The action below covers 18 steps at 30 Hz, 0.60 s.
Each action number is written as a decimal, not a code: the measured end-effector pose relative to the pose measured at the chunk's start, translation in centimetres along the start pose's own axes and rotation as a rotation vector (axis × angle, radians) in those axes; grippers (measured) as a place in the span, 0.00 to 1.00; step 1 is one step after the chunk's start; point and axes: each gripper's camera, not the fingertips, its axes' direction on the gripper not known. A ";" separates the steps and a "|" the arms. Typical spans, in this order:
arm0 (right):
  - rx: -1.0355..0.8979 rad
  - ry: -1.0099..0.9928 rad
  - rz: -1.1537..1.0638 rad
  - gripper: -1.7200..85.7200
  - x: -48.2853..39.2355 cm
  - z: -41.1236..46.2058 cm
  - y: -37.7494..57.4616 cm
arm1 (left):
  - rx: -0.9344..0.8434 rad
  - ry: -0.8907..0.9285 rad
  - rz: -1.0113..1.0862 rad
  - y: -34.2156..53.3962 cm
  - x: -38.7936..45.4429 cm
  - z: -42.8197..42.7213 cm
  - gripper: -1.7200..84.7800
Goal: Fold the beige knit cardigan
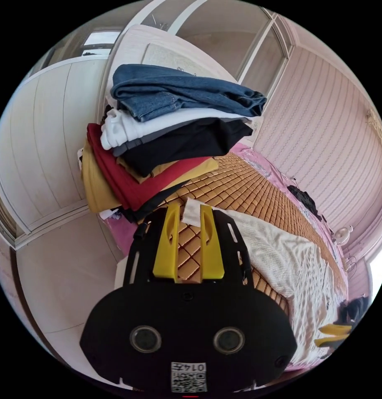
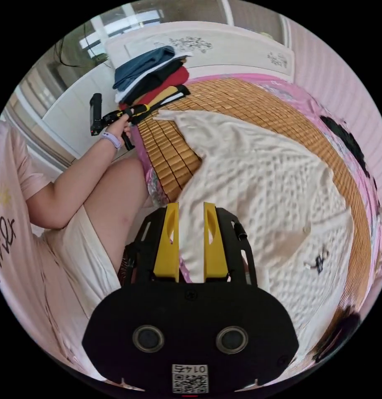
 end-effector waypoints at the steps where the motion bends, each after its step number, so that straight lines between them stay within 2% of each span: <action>1: 0.019 -0.013 -0.065 0.13 -0.5 1.0 -2.5 | -0.012 0.014 -0.002 -0.1 -0.6 0.2 0.12; 5: 0.056 0.019 -0.215 0.14 -2.1 4.2 -9.7 | -0.085 0.044 -0.034 0.3 -2.2 2.0 0.12; 10: -0.036 -0.022 -0.263 0.12 -3.5 8.9 -18.2 | -0.083 0.091 -0.092 0.7 -2.8 2.6 0.12; 14: -0.085 -0.047 -0.292 0.12 -4.7 11.4 -21.7 | -0.138 0.124 -0.131 1.1 -3.3 3.7 0.12; 18: -0.163 0.038 -0.396 0.13 -6.9 14.3 -23.2 | -0.126 0.109 -0.120 1.5 -2.9 3.9 0.10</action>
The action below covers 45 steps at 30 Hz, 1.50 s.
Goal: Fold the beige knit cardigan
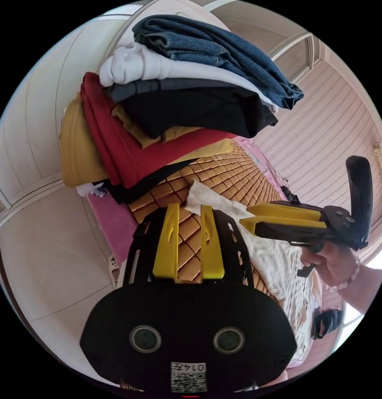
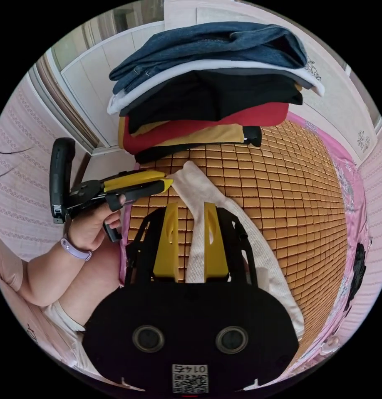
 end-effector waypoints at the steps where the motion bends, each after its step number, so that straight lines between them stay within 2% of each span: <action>1: -0.042 0.035 -0.038 0.13 -0.5 0.9 -0.3 | -0.009 -0.013 0.018 0.2 0.3 0.2 0.09; 3: -0.135 0.100 -0.065 0.12 -1.1 2.5 -0.5 | -0.014 -0.020 0.041 0.4 0.8 0.3 0.07; 5: -0.113 0.088 -0.094 0.11 -1.3 2.1 -0.2 | -0.031 -0.012 0.070 0.7 1.5 0.5 0.04; 8: -0.123 0.093 0.018 0.04 -0.2 1.0 0.4 | -0.019 0.066 0.085 1.1 2.5 0.3 0.01; 12: 0.060 0.033 0.207 0.02 2.8 -4.9 4.6 | 0.108 0.251 0.189 1.8 6.0 -1.5 0.01; 14: 0.177 0.024 0.299 0.02 4.4 -8.5 8.3 | 0.177 0.370 0.311 2.6 10.7 -2.9 0.02; 18: 0.356 0.134 0.534 0.03 7.8 -17.4 21.6 | 0.286 0.421 0.444 5.5 18.2 -4.6 0.07; 21: 0.422 0.239 0.777 0.03 8.4 -23.5 34.1 | 0.188 0.566 0.546 7.8 23.1 -3.8 0.09; 23: 0.416 0.330 0.938 0.04 7.7 -26.0 41.8 | 0.049 0.672 0.644 10.0 26.8 -2.0 0.09; 26: 0.322 0.424 1.213 0.06 5.7 -26.8 53.5 | -0.152 0.688 0.770 13.9 31.3 1.3 0.09; 28: 0.199 0.358 1.399 0.09 4.4 -25.6 60.4 | -0.284 0.670 0.841 16.4 33.7 3.2 0.09; 31: 0.166 0.343 1.466 0.13 3.3 -25.1 64.6 | -0.410 0.643 0.931 19.6 36.6 5.1 0.10; 38: 0.228 0.403 1.613 0.15 5.7 -26.6 70.7 | -0.478 0.585 1.089 24.0 42.1 6.6 0.10; 42: 0.119 0.264 1.628 0.10 7.6 -25.4 73.2 | -0.543 0.547 1.148 26.3 44.6 8.1 0.10; 45: 0.149 0.317 1.554 0.06 7.1 -27.5 73.7 | -0.584 0.475 1.188 27.8 46.2 9.4 0.10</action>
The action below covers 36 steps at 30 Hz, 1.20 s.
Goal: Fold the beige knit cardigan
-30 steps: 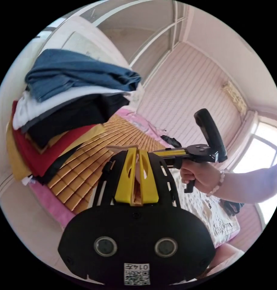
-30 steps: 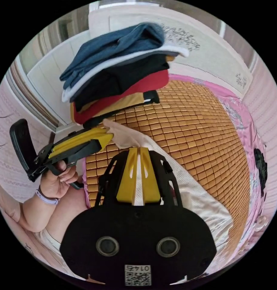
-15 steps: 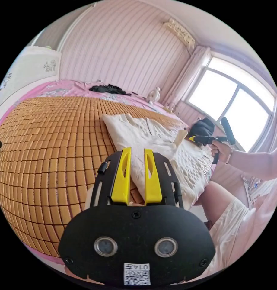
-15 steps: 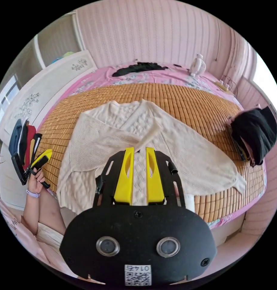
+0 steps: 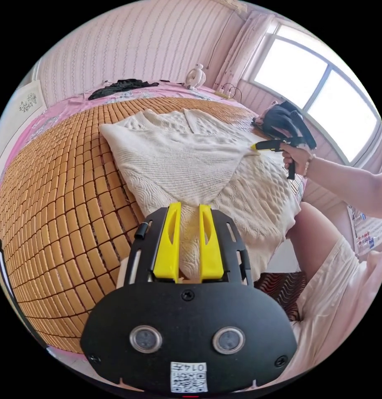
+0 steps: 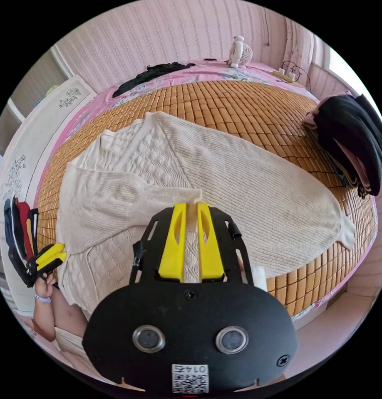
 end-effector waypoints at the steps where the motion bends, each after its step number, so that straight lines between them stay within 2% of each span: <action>1: 0.028 -0.009 -0.013 0.05 0.7 -0.9 0.1 | -0.002 -0.023 0.008 -0.4 0.3 0.3 0.09; 3: 0.062 -0.014 -0.008 0.06 2.0 -2.1 0.7 | -0.013 -0.044 0.025 -1.1 0.7 0.8 0.08; 6: 0.090 0.169 0.042 0.08 5.1 -4.8 3.1 | -0.019 -0.060 0.032 -2.0 1.1 1.6 0.08; 9: 0.148 0.313 0.222 0.12 10.4 -7.9 6.6 | -0.020 -0.062 0.028 -2.8 1.2 2.1 0.08; 13: 0.235 0.201 0.432 0.16 16.3 -11.2 9.5 | -0.035 -0.040 -0.014 -4.0 0.7 2.8 0.08; 17: 0.240 0.281 0.469 0.17 18.3 -11.7 8.6 | -0.055 -0.049 -0.019 -5.0 0.5 3.4 0.08; 24: 0.077 0.263 0.535 0.05 19.3 -11.5 5.2 | -0.063 -0.058 -0.018 -6.1 0.0 3.8 0.07; 27: 0.188 0.308 0.380 0.04 15.5 -14.7 4.1 | -0.064 -0.054 -0.019 -6.5 -0.5 4.0 0.07; 29: 0.298 0.307 0.183 0.04 10.6 -17.4 3.2 | -0.060 -0.045 -0.034 -6.7 -1.0 4.0 0.07; 31: 0.443 0.327 -0.166 0.04 1.0 -20.5 2.9 | -0.059 -0.034 -0.045 -6.9 -1.5 3.9 0.07; 32: 0.481 0.308 -0.249 0.04 -1.5 -21.0 3.2 | -0.058 -0.024 -0.047 -6.9 -1.8 3.7 0.07; 33: 0.527 0.213 -0.384 0.04 -6.2 -21.3 3.9 | -0.056 -0.017 -0.054 -7.0 -2.0 3.5 0.07; 36: 0.441 0.008 -0.633 0.06 -15.3 -18.2 6.0 | -0.026 0.047 -0.114 -6.7 -3.6 2.2 0.07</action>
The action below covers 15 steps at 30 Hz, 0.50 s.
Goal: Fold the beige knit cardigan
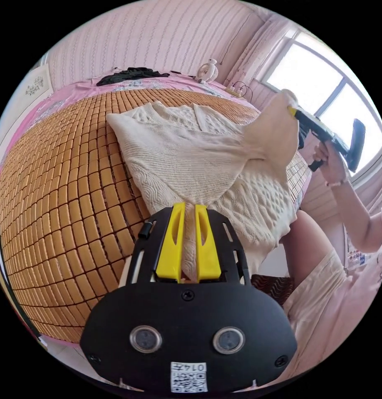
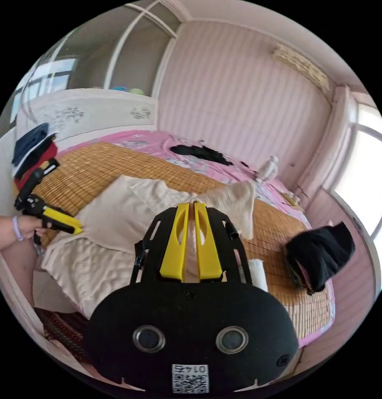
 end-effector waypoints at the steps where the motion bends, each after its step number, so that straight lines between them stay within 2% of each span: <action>1: -0.054 -0.047 -0.072 0.08 -2.7 1.7 0.2 | 0.011 0.007 -0.020 0.1 -0.6 -0.7 0.08; 5: -0.216 -0.180 -0.147 0.13 -6.3 4.7 1.7 | 0.037 -0.022 -0.068 0.9 -2.6 -3.3 0.08; 10: -0.230 -0.194 -0.049 0.13 -4.9 3.8 3.5 | 0.085 0.017 -0.104 0.3 -4.1 -4.6 0.08; 15: -0.262 -0.213 0.071 0.12 -2.8 4.1 4.3 | 0.145 -0.026 -0.123 -2.8 -4.9 -4.1 0.11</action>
